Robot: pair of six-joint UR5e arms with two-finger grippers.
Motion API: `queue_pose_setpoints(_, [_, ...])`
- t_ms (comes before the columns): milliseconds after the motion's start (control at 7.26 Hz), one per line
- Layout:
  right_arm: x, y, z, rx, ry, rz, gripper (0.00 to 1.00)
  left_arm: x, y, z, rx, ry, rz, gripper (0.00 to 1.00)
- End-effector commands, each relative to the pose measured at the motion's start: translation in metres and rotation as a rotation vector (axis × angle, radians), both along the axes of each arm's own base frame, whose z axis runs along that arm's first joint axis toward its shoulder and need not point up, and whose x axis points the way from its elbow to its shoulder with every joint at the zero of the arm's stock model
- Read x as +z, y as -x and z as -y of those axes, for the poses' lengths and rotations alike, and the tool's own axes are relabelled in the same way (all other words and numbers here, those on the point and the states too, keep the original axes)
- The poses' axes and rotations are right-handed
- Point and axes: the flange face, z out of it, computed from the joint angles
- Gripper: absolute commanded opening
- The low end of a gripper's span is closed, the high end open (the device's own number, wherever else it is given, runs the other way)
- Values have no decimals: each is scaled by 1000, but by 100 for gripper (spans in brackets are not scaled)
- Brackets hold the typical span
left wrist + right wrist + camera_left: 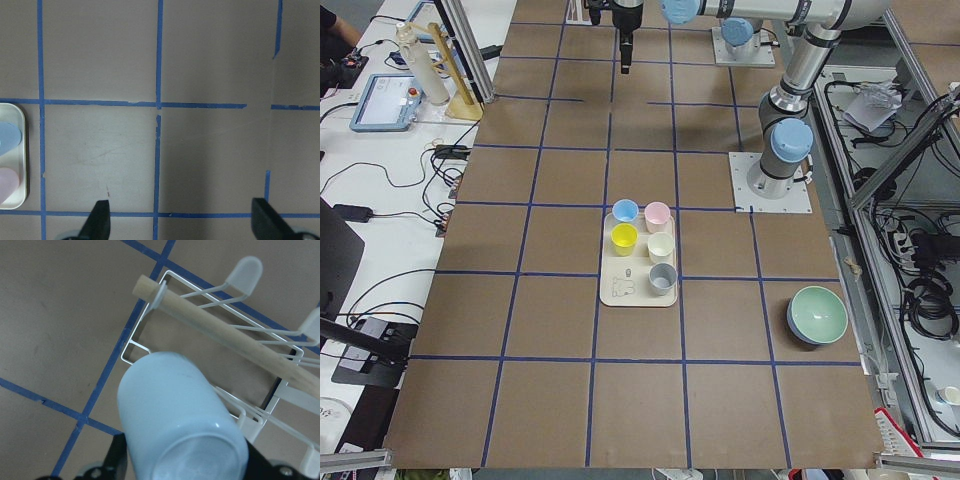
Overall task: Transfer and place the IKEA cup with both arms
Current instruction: 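Lift the light blue cup off the rack with the right gripper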
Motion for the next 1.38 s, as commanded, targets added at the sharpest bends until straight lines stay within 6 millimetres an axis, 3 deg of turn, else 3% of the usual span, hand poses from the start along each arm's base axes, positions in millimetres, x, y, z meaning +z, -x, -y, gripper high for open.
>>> queue_pose_setpoints(0, [26, -3, -10, -2, 22, -30, 26, 1, -9, 2, 21, -4, -8, 100])
queue_pose_setpoints(138, [37, -5, -14, -1, 36, -39, 26, 1, -18, 3, 39, -7, -8, 100])
queue_pose_setpoints(413, [77, -27, -37, 10, 37, -15, 25, 5, -68, 5, 62, -18, -8, 100])
queue_pose_setpoints(826, [98, -136, -52, 69, 2, 218, 22, -8, -156, 4, -67, -74, -98, 100])
queue_pose_setpoints(1101, [108, -222, -64, 48, -21, 479, 18, -47, -202, -1, -75, -3, -398, 100])
queue_pose_setpoints(1239, [104, -264, -67, 23, -53, 591, 16, -69, -201, -7, -107, 36, -506, 100])
